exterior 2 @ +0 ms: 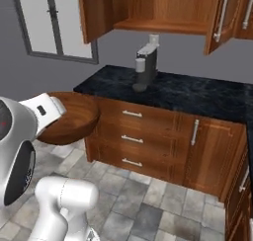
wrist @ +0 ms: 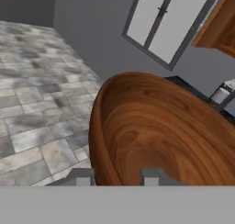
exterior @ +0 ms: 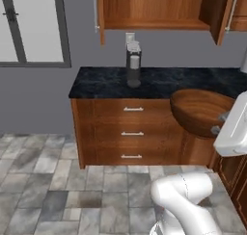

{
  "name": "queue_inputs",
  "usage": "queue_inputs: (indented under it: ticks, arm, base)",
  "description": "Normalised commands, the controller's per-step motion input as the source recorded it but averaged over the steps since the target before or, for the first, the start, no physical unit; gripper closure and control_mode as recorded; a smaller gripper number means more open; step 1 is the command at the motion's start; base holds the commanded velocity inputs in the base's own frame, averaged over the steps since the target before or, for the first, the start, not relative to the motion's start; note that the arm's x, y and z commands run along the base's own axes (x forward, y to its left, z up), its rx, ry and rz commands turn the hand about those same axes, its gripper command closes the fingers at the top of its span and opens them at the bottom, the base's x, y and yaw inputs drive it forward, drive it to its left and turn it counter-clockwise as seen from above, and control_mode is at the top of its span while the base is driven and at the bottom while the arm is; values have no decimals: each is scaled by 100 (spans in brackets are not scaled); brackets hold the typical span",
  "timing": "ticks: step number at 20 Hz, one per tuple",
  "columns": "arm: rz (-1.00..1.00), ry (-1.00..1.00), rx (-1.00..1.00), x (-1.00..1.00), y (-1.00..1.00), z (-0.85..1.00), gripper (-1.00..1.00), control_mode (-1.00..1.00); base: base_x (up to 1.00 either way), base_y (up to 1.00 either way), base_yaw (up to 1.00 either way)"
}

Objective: Move the bowls from the cabinet to the plates on the dining table.

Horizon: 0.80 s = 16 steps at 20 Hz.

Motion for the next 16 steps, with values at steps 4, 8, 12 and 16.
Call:
queue_inputs:
  ticks: [4, 8, 12, 16]
  arm:
    - [0, 0, 0, 0, 0, 0, 100, 100]
    - [0, 0, 0, 0, 0, 0, 100, 100]
    - [0, 0, 0, 0, 0, 0, 100, 100]
    - [0, 0, 0, 0, 0, 0, 100, 100]
  base:
    - [-58, 26, 49]
    - [-36, 32, 57]
    - [-37, 29, 59]
    - [-37, 26, 59]
